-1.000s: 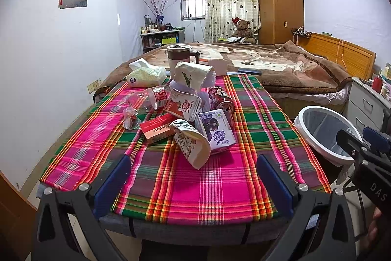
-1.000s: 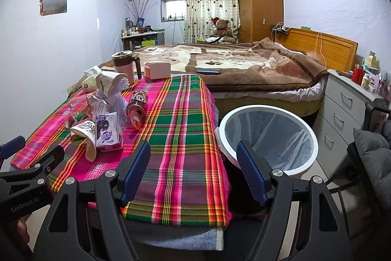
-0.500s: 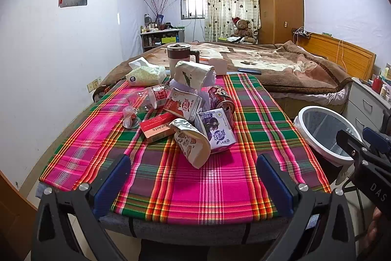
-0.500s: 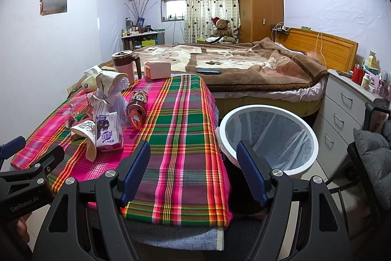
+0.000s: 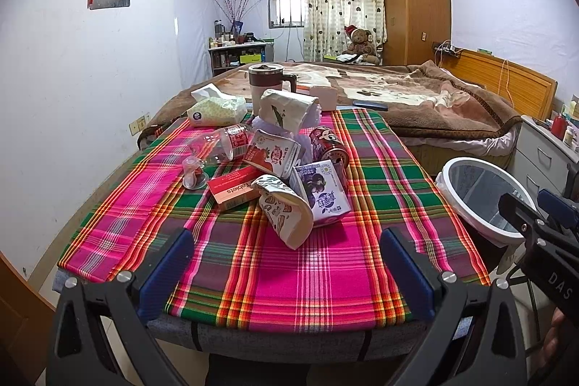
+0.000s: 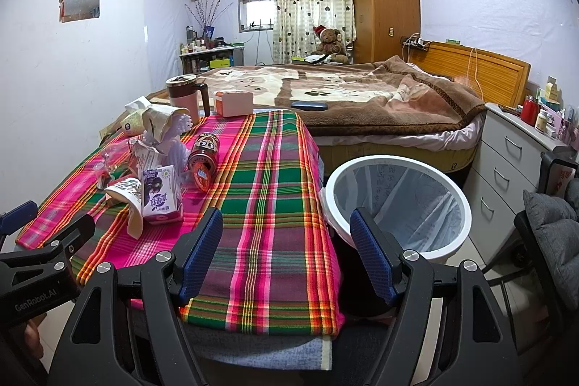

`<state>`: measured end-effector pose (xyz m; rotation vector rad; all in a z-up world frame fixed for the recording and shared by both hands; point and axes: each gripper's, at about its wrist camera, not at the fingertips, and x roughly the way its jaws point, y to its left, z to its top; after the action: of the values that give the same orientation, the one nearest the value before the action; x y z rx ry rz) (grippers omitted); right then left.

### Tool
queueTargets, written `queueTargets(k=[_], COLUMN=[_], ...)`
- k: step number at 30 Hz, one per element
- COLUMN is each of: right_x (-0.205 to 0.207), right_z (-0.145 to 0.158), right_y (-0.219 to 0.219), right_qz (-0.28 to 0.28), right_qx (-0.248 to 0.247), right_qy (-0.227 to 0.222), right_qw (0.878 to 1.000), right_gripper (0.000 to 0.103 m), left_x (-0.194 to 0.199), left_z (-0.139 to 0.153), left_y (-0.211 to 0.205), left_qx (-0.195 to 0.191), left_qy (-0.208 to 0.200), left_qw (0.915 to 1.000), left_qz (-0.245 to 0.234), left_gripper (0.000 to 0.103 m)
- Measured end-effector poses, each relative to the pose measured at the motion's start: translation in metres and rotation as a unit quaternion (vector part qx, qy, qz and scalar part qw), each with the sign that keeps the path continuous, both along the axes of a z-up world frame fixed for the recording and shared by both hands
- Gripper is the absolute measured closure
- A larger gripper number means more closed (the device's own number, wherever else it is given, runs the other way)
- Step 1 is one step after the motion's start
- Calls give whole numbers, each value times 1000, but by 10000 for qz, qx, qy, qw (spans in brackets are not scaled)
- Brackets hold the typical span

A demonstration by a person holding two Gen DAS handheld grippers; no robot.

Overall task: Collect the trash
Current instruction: 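Grasp the purple juice carton with the right tool while the left tool grasps the red tablet box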

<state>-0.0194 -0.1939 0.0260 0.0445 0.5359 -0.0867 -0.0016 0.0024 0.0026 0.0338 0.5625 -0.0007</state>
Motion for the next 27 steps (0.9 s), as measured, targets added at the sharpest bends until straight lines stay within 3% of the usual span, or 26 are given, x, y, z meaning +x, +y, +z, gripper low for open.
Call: queueTargets(k=[18,27], right_x=[2,27], right_z=[-3,-21], right_y=[2,17], right_qz=[-1,390], right_qx=[-9,115], right_qy=[39,235], right_qw=[10000,9989], right_gripper=[29,29], left_x=[1,23], left_z=[-3,-20], left_y=[2,54], left_qx=[-20,-718], left_qy=[40,281], left_qw=[10000,9969], left_qz=[-8,184], left_gripper=[0,0])
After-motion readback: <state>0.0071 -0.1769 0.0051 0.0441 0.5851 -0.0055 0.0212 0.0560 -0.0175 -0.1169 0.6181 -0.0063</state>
